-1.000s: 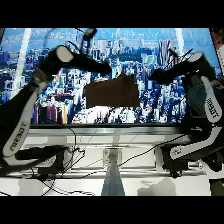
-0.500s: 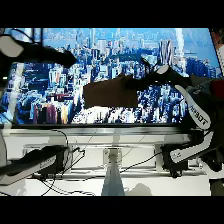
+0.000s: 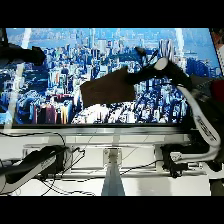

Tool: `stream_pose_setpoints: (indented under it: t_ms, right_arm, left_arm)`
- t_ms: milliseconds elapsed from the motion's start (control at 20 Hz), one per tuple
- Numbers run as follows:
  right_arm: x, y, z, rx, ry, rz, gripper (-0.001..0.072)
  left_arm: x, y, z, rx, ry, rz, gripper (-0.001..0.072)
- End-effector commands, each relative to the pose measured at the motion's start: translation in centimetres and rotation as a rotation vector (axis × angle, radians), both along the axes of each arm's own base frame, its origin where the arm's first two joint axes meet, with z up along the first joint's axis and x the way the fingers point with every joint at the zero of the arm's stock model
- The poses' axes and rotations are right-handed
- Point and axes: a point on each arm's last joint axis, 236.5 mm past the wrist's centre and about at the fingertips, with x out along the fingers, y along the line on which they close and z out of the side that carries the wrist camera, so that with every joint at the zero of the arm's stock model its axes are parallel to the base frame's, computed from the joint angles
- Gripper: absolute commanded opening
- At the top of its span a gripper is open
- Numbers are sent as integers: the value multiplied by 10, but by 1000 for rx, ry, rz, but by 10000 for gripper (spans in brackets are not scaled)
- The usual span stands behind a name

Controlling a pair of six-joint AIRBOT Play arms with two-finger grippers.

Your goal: Fold the clothes and pants, and hang the long-sleeved shirts on hangers.

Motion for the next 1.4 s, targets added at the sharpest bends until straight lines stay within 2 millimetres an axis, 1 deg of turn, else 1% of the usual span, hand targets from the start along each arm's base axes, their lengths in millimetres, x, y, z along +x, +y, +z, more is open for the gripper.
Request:
stream_pose_setpoints:
  t_ms: [0, 50, 100, 150, 200, 250, 300, 350, 400, 450, 500, 550, 600, 650, 700, 750, 800, 850, 900, 950, 1000, 1050, 1100, 1200, 1250, 1350]
  right_arm:
    - [11, -86, 89, -148, -174, -204, 12]
    - [3, -117, 114, -189, -203, -271, 12]
    - [-13, -156, 140, -247, -227, -345, 11]
    - [-33, -190, 158, -310, -240, -398, 12]
    - [-57, -225, 173, -381, -237, -463, 11]
    - [-88, -263, 189, -461, -224, -550, 11]
    - [-122, -301, 203, -537, -207, -672, 12]
    - [-155, -334, 217, -601, -196, -801, 12]
    - [-190, -361, 231, -658, -193, -936, 12]
    - [-226, -384, 244, -708, -189, -1076, 11]
    - [-260, -399, 254, -748, -179, -1196, 12]
    - [-289, -408, 259, -774, -158, -1298, 11]
    - [-314, -415, 263, -781, -140, -1416, 12]
    - [-333, -423, 265, -758, -124, -1569, 12]
    - [-351, -428, 265, -718, -108, -1722, 27]
    - [-365, -432, 265, -680, -99, -1851, 201]
    - [-376, -434, 263, -641, -84, -1958, 552]
    - [-381, -433, 260, -612, -71, -2007, 692]
    - [-376, -432, 257, -576, -72, -2002, 673]
    - [-362, -429, 254, -535, -77, -1948, 615]
    - [-339, -423, 249, -487, -87, -1847, 490]
    - [-317, -415, 246, -446, -101, -1738, 401]
    - [-292, -404, 243, -407, -117, -1613, 308]
    - [-247, -374, 240, -380, -154, -1330, 76]
    - [-231, -360, 238, -390, -167, -1202, 12]
    - [-211, -345, 231, -449, -170, -1021, 11]
  left_arm:
    - [-1, 6, 2, 11, -4, 13, 690]
    - [-1, 6, 2, 11, -4, 13, 689]
    - [-1, 6, 2, 11, -4, 13, 689]
    - [-1, 6, 2, 11, -4, 13, 690]
    - [-1, 6, 2, 11, -4, 13, 690]
    - [-1, 6, 2, 11, -4, 13, 690]
    - [-1, 6, 2, 11, -4, 13, 690]
    - [-1, 6, 2, 11, -4, 13, 689]
    - [-1, 6, 2, 11, -4, 13, 689]
    - [-1, 6, 2, 11, -4, 13, 689]
    - [-1, 6, 2, 11, -4, 13, 690]
    - [-1, 6, 2, 11, -4, 13, 689]
    - [-1, 6, 2, 11, -4, 13, 690]
    - [-1, 6, 2, 11, -4, 13, 689]
    - [-1, 6, 2, 11, -4, 13, 689]
    - [-1, 6, 2, 11, -4, 13, 689]
    - [-1, 6, 2, 11, -4, 13, 689]
    - [-1, 6, 2, 11, -4, 13, 690]
    - [-1, 6, 2, 11, -4, 13, 689]
    - [-1, 6, 2, 11, -4, 13, 689]
    - [-1, 6, 2, 11, -4, 13, 689]
    - [-1, 6, 2, 11, -4, 13, 689]
    - [-1, 6, 2, 11, -4, 13, 690]
    - [-1, 6, 2, 11, -4, 13, 690]
    - [-1, 6, 2, 11, -4, 13, 689]
    - [-1, 6, 2, 11, -4, 13, 689]
